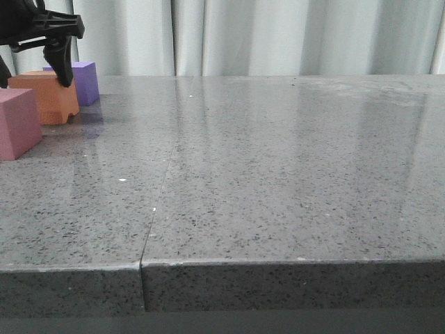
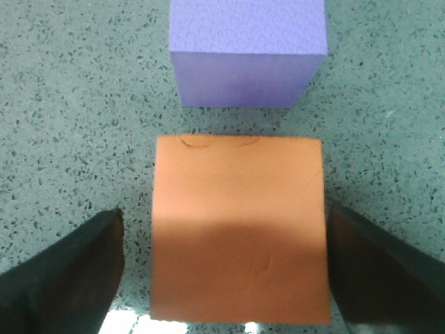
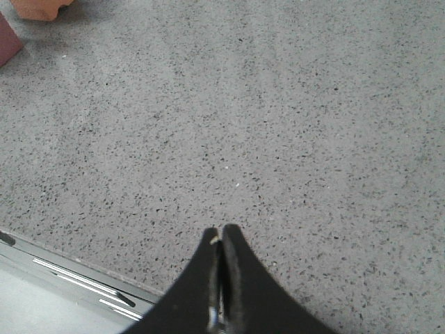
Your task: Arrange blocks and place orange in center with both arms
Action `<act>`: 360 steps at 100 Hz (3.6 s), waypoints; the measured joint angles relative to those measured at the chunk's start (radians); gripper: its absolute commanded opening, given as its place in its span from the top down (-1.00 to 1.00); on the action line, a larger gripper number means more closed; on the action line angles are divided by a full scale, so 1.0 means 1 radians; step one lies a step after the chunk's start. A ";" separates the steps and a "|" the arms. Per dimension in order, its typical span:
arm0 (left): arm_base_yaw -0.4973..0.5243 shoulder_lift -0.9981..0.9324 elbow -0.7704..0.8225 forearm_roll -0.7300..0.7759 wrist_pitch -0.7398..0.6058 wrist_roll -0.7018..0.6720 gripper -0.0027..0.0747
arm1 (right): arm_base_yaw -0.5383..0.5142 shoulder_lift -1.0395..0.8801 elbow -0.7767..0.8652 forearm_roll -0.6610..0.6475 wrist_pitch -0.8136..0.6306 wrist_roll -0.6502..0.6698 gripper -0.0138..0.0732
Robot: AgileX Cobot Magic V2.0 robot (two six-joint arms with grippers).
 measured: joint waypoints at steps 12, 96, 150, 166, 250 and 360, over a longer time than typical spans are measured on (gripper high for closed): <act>0.000 0.000 0.000 0.000 0.000 0.000 -0.56 | 0.000 0.000 0.000 0.000 0.000 0.000 0.84; 0.000 -0.313 0.062 0.000 -0.018 -0.009 0.98 | 0.000 0.000 0.000 0.000 0.000 0.000 0.84; 0.000 -0.627 0.439 -0.010 -0.165 -0.013 0.98 | 0.000 0.000 0.000 0.000 0.000 0.000 0.84; 0.000 -0.745 0.565 -0.014 -0.215 -0.013 0.98 | 0.000 0.000 0.000 0.000 0.000 0.000 0.84; 0.000 -1.217 0.988 -0.025 -0.260 -0.013 0.98 | 0.000 0.000 0.000 0.000 0.000 0.000 0.84; 0.228 -1.794 1.490 -0.157 -0.635 0.370 0.98 | 0.000 0.000 0.000 0.000 0.000 0.000 0.84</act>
